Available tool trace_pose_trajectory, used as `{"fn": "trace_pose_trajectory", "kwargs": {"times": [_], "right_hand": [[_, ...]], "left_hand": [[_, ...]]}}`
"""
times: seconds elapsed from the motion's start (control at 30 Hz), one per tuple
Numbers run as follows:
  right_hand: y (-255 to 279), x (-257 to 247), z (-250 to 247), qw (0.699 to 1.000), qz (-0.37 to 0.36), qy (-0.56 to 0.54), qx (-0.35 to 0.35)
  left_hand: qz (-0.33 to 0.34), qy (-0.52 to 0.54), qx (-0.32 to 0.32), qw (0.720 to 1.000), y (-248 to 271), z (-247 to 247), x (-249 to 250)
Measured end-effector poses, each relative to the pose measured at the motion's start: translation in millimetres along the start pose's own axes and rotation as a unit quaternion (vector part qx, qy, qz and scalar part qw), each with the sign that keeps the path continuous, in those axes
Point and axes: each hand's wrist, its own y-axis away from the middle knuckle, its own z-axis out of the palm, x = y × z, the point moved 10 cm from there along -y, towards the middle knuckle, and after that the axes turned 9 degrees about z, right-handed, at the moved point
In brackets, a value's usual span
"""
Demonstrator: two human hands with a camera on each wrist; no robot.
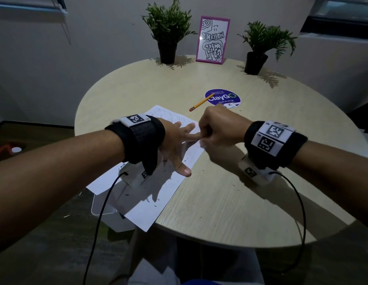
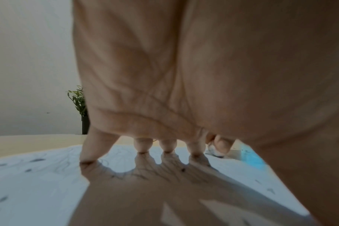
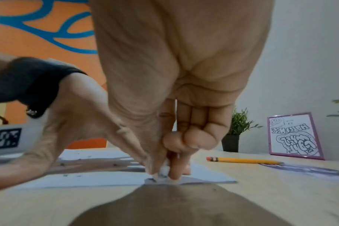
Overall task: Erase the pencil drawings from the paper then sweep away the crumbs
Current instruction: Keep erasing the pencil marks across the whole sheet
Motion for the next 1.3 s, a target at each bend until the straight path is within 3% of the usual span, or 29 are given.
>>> {"fn": "trace_pose_trajectory", "kwargs": {"times": [0.1, 0.23, 0.4, 0.47, 0.57, 0.77, 0.87, 1.0, 1.17, 1.3], "right_hand": [[6, -14, 3, 1.000, -0.010, 0.019, 0.008], [28, -49, 17, 0.995, -0.079, -0.037, -0.042], [2, 2, 1, 1.000, 0.003, 0.007, 0.011], [8, -12, 3, 1.000, -0.017, 0.011, 0.019], [24, -48, 16, 0.996, -0.083, -0.036, -0.027], [-7, -2, 2, 1.000, 0.002, -0.005, 0.004], [4, -28, 5, 1.000, -0.024, 0.000, 0.008], [27, -59, 19, 0.995, -0.069, -0.048, -0.061], [-5, -6, 2, 1.000, 0.005, -0.017, 0.010], [10, -39, 5, 0.999, -0.035, -0.020, 0.010]], "left_hand": [[-0.003, 0.008, -0.002, 1.000, 1, 0, 1], [-0.004, 0.025, 0.011, 1.000, 7, -3, 5], [0.002, -0.007, -0.001, 1.000, 0, 1, -1], [0.007, -0.021, -0.006, 1.000, 3, -1, 5], [0.000, -0.013, -0.013, 1.000, 10, -2, 11], [0.015, -0.028, 0.016, 0.999, -2, 0, -3], [0.016, -0.022, 0.018, 0.999, 2, -3, 3], [0.018, 0.036, -0.017, 0.999, 4, 7, 6], [0.015, -0.027, 0.012, 0.999, 1, 1, 1], [0.002, -0.010, -0.017, 1.000, 5, 4, 4]]}}
